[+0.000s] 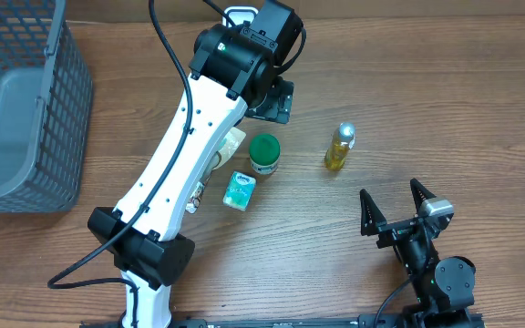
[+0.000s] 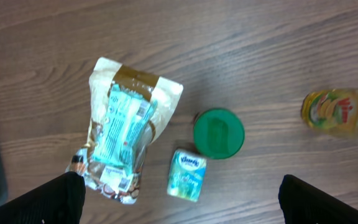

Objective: Scan the item barcode
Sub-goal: 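Hover the left gripper above the green jar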

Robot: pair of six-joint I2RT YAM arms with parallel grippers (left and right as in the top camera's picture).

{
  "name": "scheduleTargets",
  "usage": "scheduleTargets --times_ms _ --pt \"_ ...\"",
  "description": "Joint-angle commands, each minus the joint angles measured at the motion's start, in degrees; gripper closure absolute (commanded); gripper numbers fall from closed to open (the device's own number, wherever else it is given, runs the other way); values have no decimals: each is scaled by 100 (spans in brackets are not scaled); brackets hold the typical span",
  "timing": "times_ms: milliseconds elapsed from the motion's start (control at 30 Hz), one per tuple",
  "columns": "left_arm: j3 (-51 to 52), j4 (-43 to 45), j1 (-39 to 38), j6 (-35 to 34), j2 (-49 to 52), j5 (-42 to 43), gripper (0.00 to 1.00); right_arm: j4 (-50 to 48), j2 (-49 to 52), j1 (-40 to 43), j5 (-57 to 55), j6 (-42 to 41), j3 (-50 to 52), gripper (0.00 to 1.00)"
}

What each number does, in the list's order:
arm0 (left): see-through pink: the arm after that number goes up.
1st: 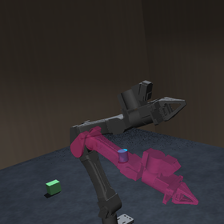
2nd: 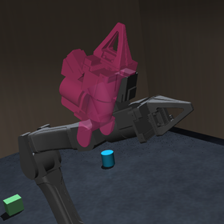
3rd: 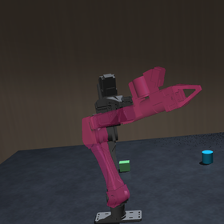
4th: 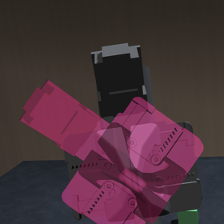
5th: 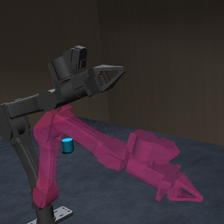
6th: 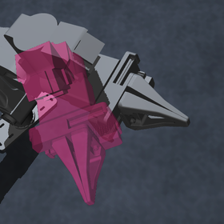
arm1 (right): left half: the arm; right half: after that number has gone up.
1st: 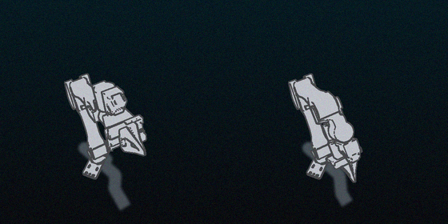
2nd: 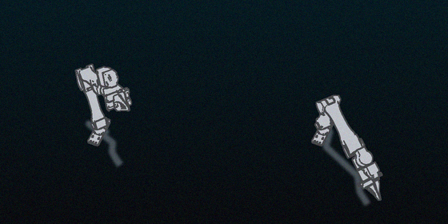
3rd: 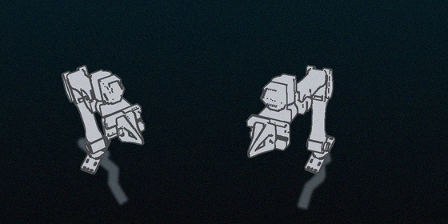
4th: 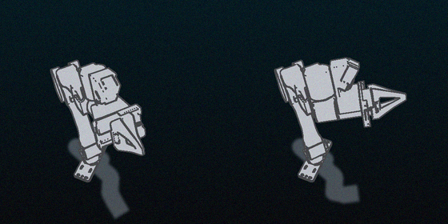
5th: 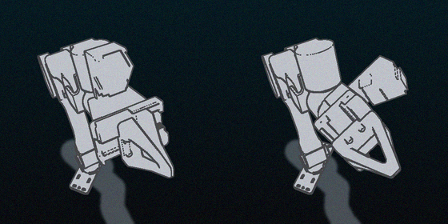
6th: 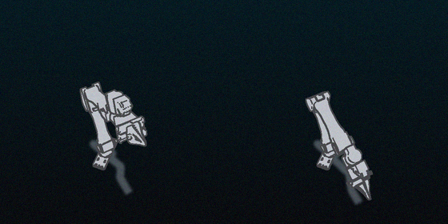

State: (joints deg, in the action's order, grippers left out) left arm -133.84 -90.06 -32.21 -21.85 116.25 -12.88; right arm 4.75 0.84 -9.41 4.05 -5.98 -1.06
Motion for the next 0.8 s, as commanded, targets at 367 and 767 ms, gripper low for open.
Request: scheduleTargets --times_ms 367,767 --pt "35 -400 42 127 -114 35 0 -15 -68 17 -55 20 59 0" --pt "35 -442 35 107 -114 323 0 -17 -68 15 -55 20 61 0"
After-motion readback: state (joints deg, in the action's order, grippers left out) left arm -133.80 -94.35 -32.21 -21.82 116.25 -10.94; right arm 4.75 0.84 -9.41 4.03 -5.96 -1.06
